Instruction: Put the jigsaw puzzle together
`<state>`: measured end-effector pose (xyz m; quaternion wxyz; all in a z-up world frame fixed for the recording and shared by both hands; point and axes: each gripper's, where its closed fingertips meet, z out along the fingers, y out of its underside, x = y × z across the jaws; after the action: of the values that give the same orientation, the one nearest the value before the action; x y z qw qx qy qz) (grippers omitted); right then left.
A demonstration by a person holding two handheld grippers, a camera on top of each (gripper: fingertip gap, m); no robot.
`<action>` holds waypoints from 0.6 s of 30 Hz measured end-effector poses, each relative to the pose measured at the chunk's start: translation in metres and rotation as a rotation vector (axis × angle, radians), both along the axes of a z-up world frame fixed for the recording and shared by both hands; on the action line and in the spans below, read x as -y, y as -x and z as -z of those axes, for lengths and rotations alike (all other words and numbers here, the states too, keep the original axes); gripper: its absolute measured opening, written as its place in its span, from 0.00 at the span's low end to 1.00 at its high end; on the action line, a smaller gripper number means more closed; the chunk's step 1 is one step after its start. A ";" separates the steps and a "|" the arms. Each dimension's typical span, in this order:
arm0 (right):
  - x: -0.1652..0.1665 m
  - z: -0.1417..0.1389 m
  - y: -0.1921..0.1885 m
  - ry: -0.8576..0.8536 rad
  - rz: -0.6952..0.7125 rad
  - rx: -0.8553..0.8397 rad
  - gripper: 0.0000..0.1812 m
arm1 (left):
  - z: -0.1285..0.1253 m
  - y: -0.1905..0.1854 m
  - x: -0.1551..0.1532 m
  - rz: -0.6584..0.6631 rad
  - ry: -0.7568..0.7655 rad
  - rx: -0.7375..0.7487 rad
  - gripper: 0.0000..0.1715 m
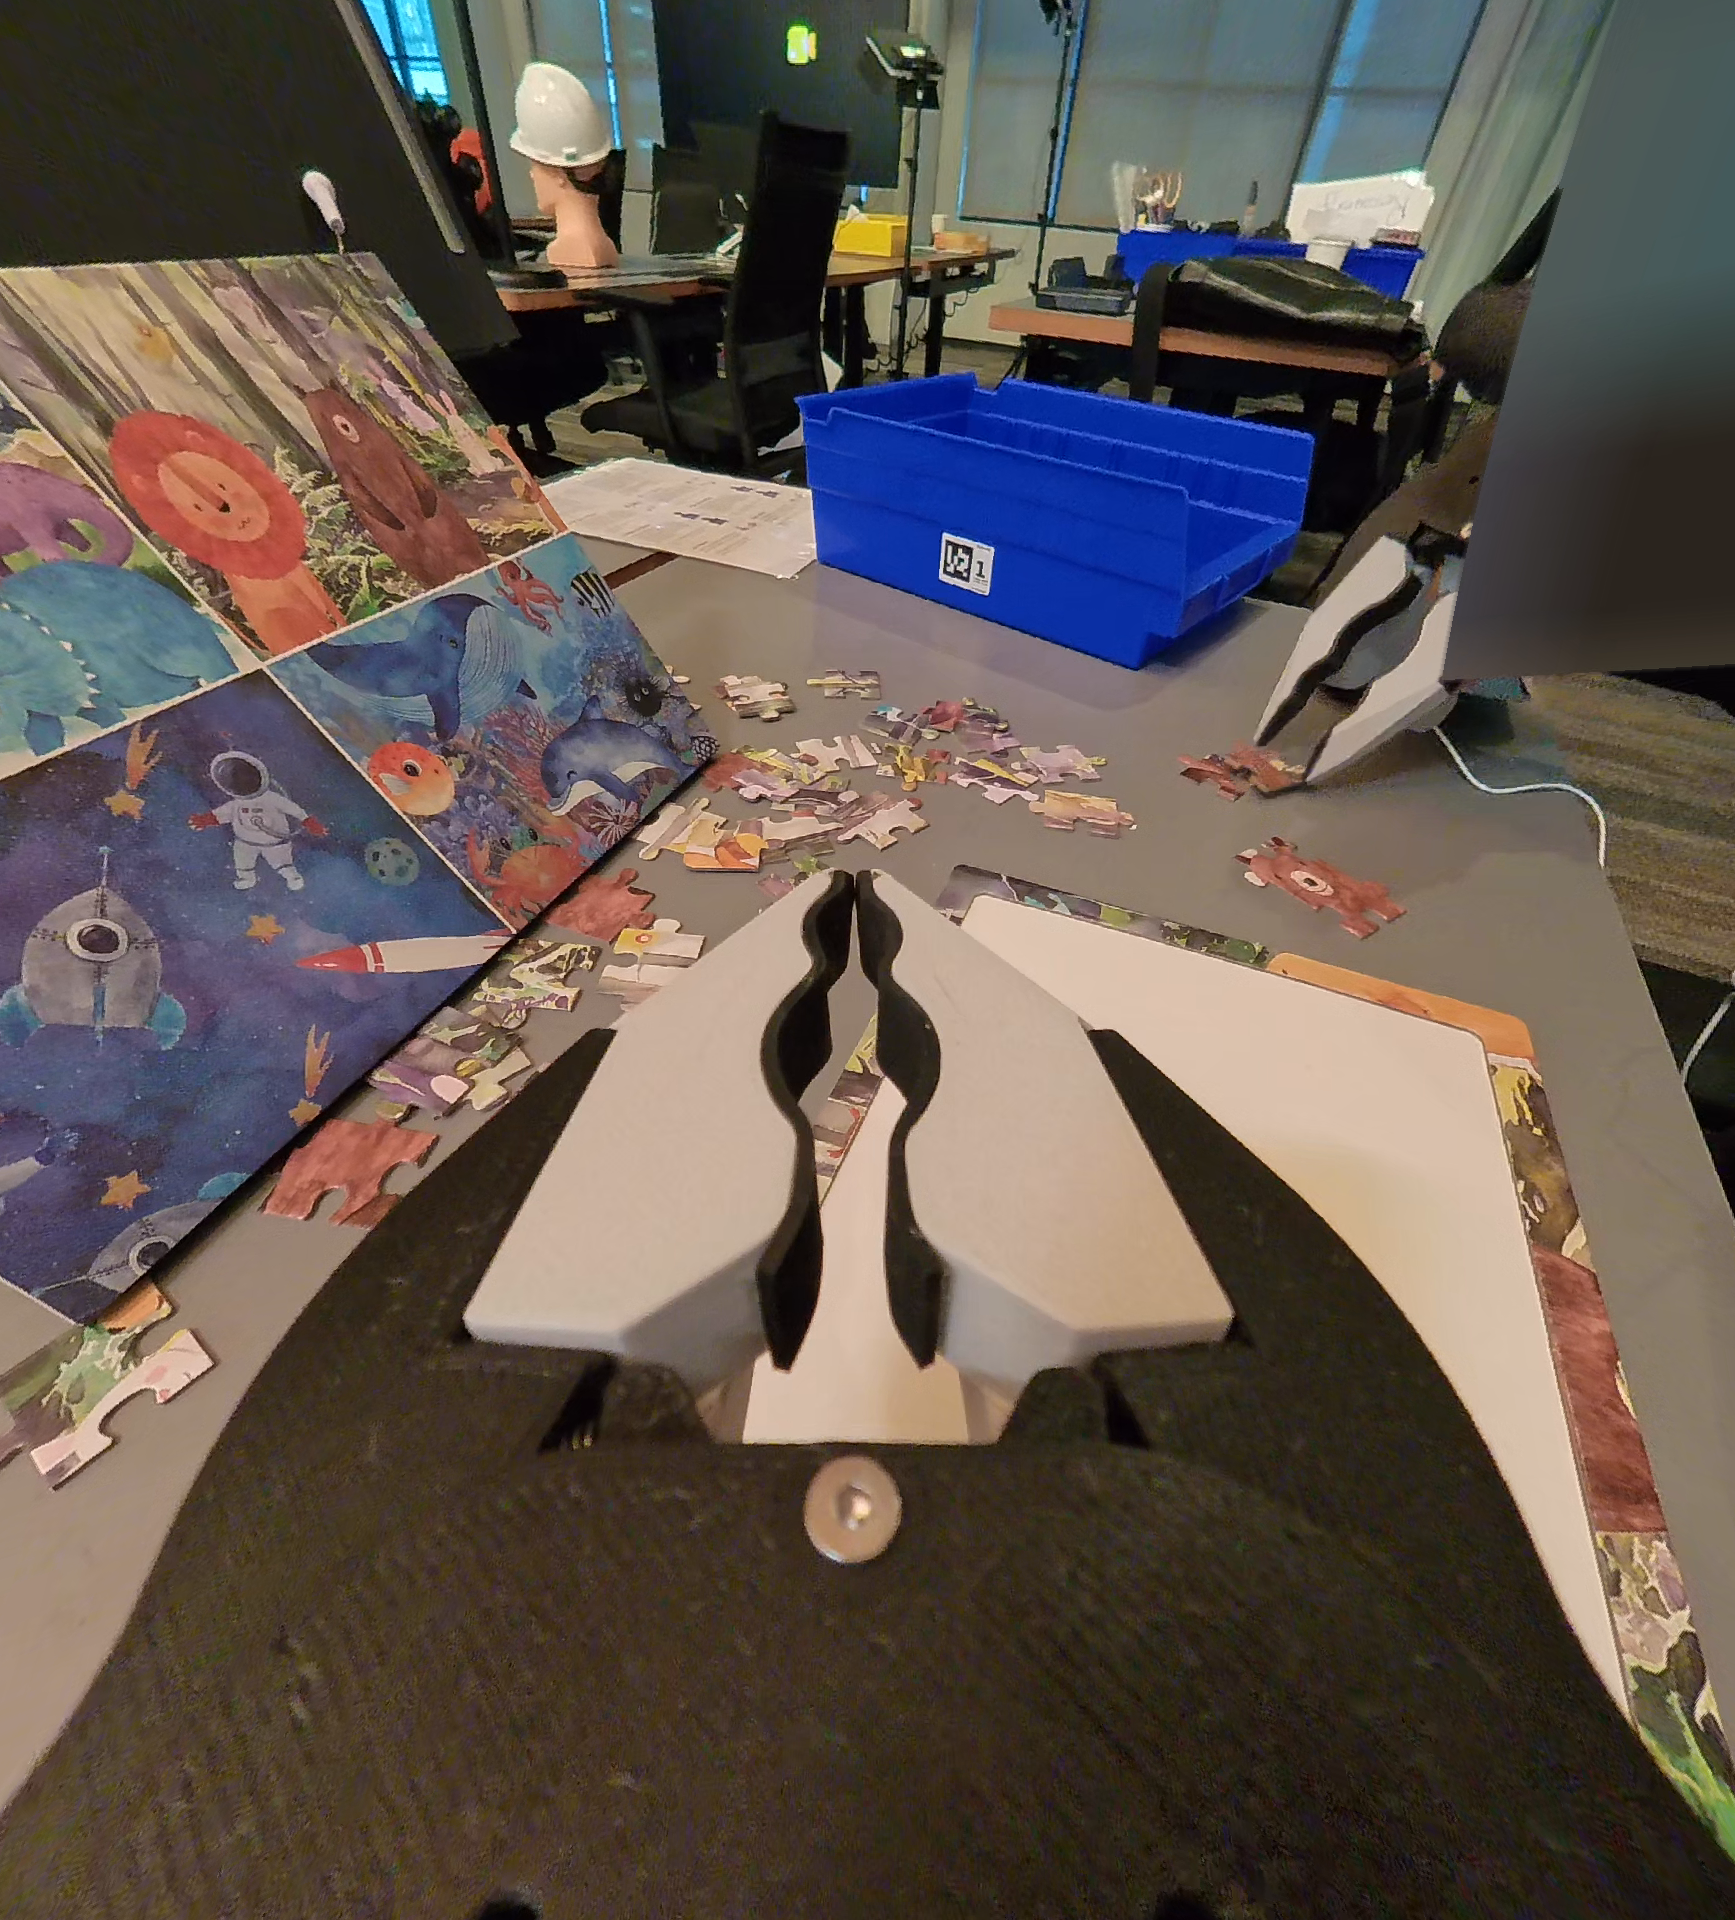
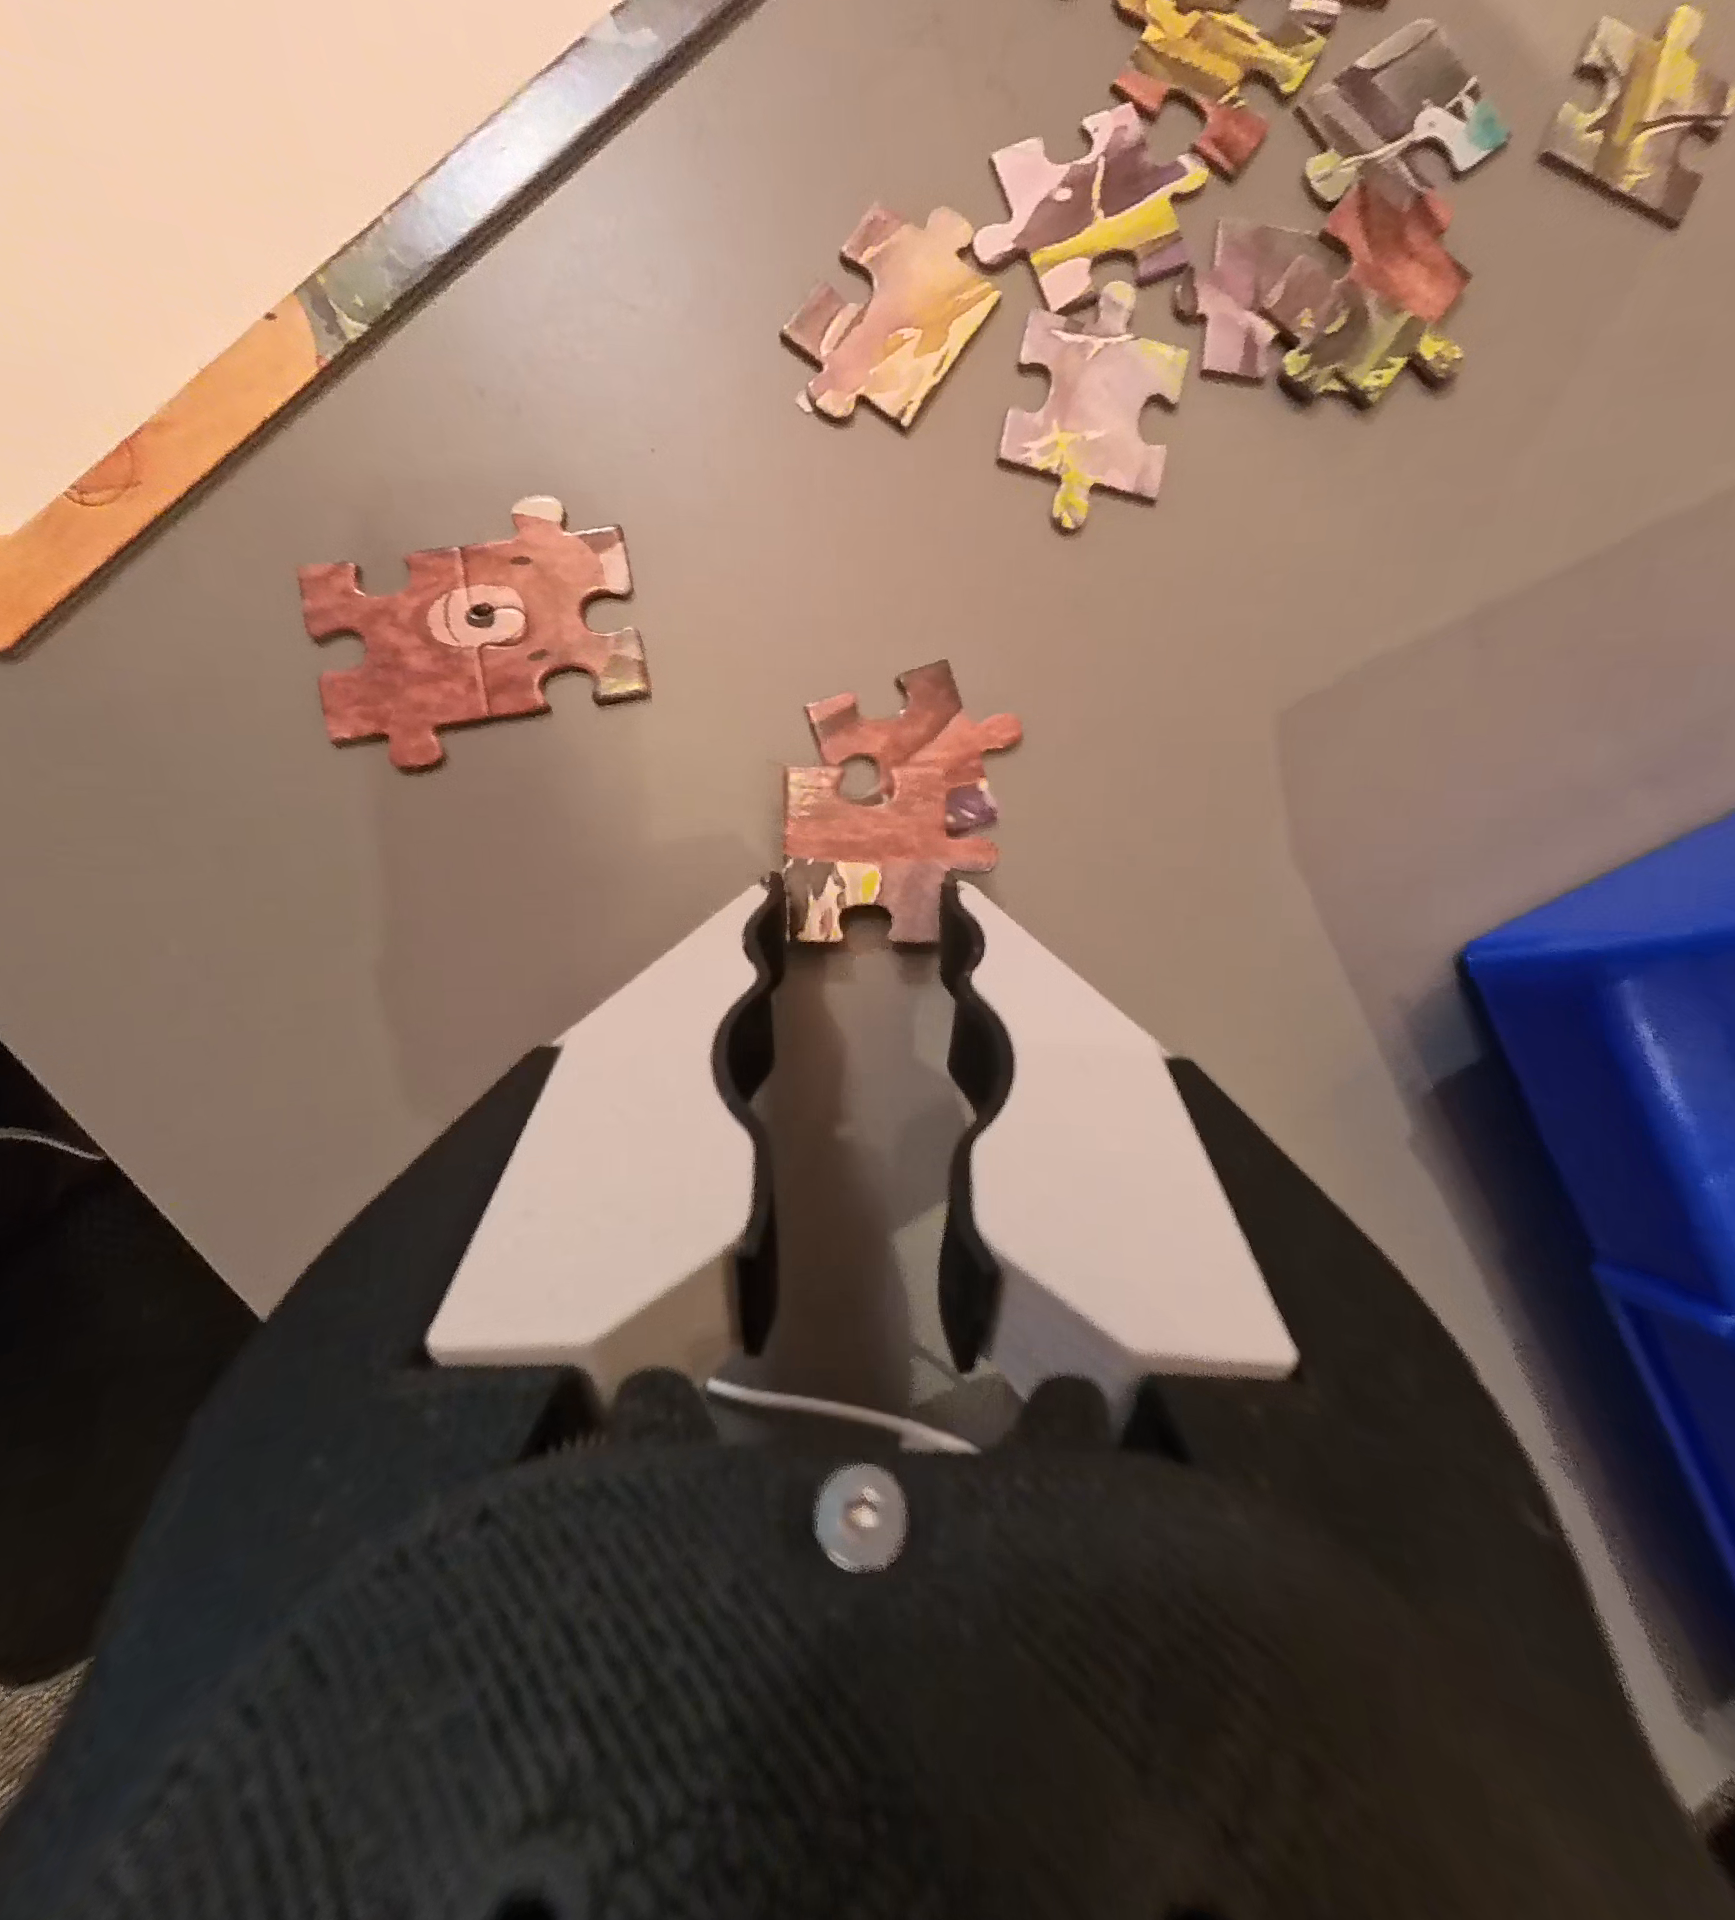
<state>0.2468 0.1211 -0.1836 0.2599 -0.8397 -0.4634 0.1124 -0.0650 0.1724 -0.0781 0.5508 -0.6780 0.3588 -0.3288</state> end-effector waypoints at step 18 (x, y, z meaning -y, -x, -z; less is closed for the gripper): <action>-0.002 0.008 -0.008 0.047 0.000 0.044 0.08 | -0.002 0.002 0.000 -0.002 -0.005 0.004 0.00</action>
<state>0.2553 0.1228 -0.1913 0.2300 -0.8479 -0.4660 0.1049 -0.0665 0.1726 -0.0763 0.5537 -0.6763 0.3577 -0.3289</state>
